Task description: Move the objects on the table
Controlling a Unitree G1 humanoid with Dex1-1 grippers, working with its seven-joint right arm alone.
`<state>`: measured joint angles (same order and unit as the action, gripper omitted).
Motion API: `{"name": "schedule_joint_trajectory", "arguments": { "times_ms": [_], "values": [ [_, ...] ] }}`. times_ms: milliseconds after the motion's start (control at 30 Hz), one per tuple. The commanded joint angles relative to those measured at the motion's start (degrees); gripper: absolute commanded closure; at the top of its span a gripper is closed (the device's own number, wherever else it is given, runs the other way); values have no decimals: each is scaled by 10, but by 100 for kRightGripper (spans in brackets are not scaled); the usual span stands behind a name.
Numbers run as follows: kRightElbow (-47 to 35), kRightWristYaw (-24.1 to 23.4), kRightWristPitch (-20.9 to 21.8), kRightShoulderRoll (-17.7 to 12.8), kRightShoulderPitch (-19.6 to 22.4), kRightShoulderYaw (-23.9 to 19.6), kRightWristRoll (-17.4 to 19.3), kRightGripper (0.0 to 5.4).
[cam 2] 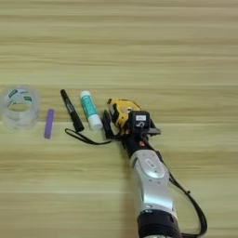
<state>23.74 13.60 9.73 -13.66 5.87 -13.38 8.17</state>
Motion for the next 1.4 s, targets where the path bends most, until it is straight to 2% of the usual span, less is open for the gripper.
{"name": "schedule_joint_trajectory", "arguments": {
  "times_ms": [33, 267, 600, 833, 967, 1067, 1400],
  "values": [
    [-49, 1, 12, -13, 20, 0, 2, 3],
    [-86, 0, 8, -9, 10, 2, 1, 3],
    [-184, 12, -25, -4, -13, 11, 14, 3],
    [-272, 53, -79, -8, -14, 43, 38, 3],
    [-304, 84, -140, -24, 19, 66, 45, 3],
    [-307, 105, -187, -24, 51, 92, 49, 3],
    [-225, 118, -259, -7, 177, 160, 11, 3]
  ]
}}
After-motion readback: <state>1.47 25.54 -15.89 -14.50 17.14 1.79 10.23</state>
